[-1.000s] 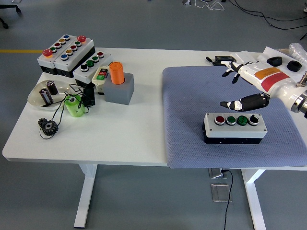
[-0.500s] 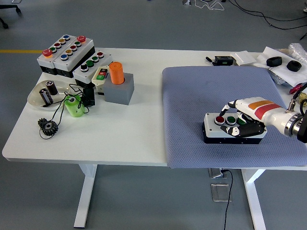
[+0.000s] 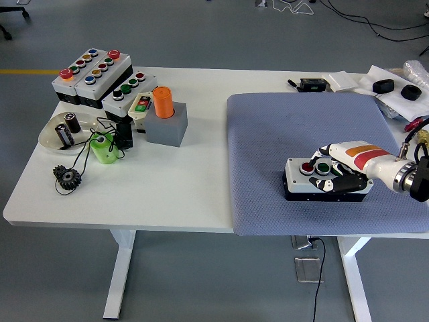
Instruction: Pick up the button,place it on the desk,press the button,press the button
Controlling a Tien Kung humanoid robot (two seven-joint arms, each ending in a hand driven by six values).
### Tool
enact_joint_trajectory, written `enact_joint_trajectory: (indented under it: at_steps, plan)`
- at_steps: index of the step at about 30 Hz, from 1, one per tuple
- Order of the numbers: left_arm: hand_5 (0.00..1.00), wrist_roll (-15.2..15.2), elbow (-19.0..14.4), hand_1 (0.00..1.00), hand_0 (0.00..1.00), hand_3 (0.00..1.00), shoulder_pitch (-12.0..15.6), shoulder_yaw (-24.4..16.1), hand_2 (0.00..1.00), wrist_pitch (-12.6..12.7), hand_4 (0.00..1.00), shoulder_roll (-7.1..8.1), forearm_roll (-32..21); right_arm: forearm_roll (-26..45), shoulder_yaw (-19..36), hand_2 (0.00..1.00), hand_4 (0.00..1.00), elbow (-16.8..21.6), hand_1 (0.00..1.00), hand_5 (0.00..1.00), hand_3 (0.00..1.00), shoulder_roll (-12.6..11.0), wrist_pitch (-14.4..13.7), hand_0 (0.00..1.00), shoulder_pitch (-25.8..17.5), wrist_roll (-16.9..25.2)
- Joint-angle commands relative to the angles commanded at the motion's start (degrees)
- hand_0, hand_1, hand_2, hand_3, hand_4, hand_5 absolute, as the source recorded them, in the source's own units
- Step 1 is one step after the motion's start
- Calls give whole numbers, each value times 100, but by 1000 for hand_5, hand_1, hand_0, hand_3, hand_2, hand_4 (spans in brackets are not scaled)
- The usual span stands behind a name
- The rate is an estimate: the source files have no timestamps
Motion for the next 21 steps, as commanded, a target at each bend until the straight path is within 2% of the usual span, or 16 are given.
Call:
enact_joint_trajectory:
  at_steps: [21]
  plan:
    - [998,31,12,805,718,689,41,-73,818,27,478,-13,98,-231,-314,66,650,-169,2,592,723,173,87,114,112,-95]
